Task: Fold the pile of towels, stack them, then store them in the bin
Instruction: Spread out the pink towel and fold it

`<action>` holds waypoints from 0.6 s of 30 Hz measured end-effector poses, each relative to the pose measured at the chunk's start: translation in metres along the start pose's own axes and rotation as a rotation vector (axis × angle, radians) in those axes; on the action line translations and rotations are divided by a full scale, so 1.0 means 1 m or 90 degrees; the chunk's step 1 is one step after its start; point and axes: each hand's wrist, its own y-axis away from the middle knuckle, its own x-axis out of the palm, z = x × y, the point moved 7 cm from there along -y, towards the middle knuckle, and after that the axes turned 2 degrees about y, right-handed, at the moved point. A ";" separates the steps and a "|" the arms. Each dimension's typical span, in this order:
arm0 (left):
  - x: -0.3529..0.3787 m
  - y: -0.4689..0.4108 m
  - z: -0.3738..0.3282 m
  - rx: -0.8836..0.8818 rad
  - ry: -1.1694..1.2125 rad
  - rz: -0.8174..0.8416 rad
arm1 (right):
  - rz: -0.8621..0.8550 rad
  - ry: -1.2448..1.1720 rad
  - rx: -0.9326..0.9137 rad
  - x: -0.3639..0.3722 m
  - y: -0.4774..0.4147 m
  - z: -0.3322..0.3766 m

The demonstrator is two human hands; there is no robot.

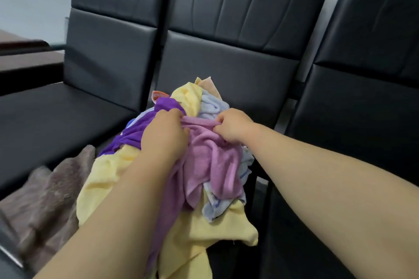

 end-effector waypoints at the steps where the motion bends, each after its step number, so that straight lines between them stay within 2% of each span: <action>1: 0.000 0.000 -0.001 -0.006 0.009 -0.011 | -0.007 -0.063 0.010 -0.005 0.004 -0.009; 6: -0.003 0.007 -0.022 0.051 -0.024 0.037 | 0.083 -0.470 0.047 -0.028 0.053 -0.042; 10: -0.008 0.037 -0.043 0.097 0.102 0.135 | 0.107 -0.684 0.050 -0.051 0.110 -0.063; 13: -0.005 0.074 -0.055 0.109 0.131 0.268 | 0.070 -0.781 0.046 -0.062 0.149 -0.083; 16: 0.006 0.110 -0.068 0.106 0.068 0.420 | 0.015 -0.871 0.043 -0.072 0.187 -0.107; 18: 0.015 0.132 -0.088 0.126 0.036 0.449 | -0.051 -0.923 0.064 -0.077 0.211 -0.131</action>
